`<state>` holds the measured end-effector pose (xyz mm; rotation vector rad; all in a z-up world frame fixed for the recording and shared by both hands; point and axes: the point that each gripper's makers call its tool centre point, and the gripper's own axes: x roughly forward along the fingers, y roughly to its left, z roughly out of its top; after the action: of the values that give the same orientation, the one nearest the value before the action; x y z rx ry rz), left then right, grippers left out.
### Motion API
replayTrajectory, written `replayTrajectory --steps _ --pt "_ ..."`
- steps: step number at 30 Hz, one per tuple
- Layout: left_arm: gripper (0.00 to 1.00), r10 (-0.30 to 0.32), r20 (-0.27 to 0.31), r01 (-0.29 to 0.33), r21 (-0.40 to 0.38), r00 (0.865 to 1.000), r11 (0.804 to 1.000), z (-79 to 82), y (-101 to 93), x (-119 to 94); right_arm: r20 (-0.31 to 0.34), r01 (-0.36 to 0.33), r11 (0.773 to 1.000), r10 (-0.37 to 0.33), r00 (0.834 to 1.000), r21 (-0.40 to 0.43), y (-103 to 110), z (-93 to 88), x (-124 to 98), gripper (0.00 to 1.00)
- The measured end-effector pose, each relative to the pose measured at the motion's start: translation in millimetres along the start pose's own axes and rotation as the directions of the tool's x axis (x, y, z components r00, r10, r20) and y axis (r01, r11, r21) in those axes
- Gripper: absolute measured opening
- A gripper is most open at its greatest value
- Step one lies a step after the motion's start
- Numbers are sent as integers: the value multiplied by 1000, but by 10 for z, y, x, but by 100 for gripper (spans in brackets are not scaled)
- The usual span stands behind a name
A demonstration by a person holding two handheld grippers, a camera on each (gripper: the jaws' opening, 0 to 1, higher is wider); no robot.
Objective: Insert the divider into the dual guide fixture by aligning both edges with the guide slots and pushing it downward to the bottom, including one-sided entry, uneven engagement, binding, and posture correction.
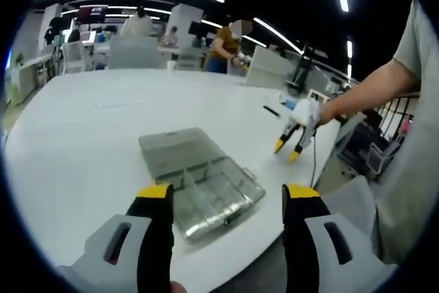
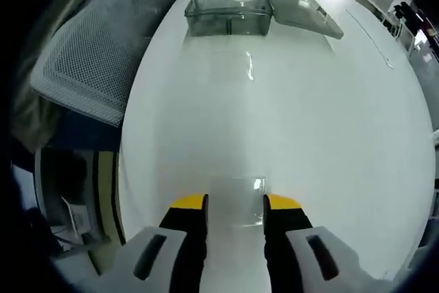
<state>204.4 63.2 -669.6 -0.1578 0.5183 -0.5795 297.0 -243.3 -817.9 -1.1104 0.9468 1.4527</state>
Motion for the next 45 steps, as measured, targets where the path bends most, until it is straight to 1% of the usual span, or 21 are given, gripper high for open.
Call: replayTrajectory --steps 7,12,16,17,20,25,31,36,41,44,45 --pt "62 -1 4 1 0 1000 1000 3 -21 9 5 10 1000 -10 1000 -4 13 51 -23 27" --pt "62 -6 0 6 2 1000 1000 -11 -34 16 24 24 1000 -24 999 -6 6 156 -54 27" --pt "62 -11 1 11 1 1000 1000 -6 -28 19 24 28 1000 -28 999 -9 20 213 -68 27" --pt "62 -12 -1 12 1 1000 1000 -7 -31 21 35 28 1000 -28 999 -4 26 263 -80 27" --pt "62 -15 -8 15 2 1000 1000 -23 -25 35 41 33 999 -33 999 -15 36 352 -89 27" --pt "62 -21 -5 21 0 1000 1000 -12 -28 62 57 43 999 -41 998 -26 43 521 -105 27" --pt "61 -41 -11 40 -3 999 999 -20 -47 103 72 49 998 -46 996 -38 69 722 -105 27" --pt "58 -62 -26 61 -13 998 998 -50 -73 140 93 59 997 -54 994 -53 74 914 -170 27" --pt "55 -81 -36 80 -29 996 996 -72 -105 215 113 78 994 -69 991 -81 87 1151 -244 27" --pt "51 -106 -51 104 -44 993 994 -98 -172 288 129 84 991 -70 989 -101 120 1320 -282 27" --pt "51 -113 -53 111 -43 992 993 -100 -194 310 132 85 991 -70 989 -107 125 1343 -286 27"
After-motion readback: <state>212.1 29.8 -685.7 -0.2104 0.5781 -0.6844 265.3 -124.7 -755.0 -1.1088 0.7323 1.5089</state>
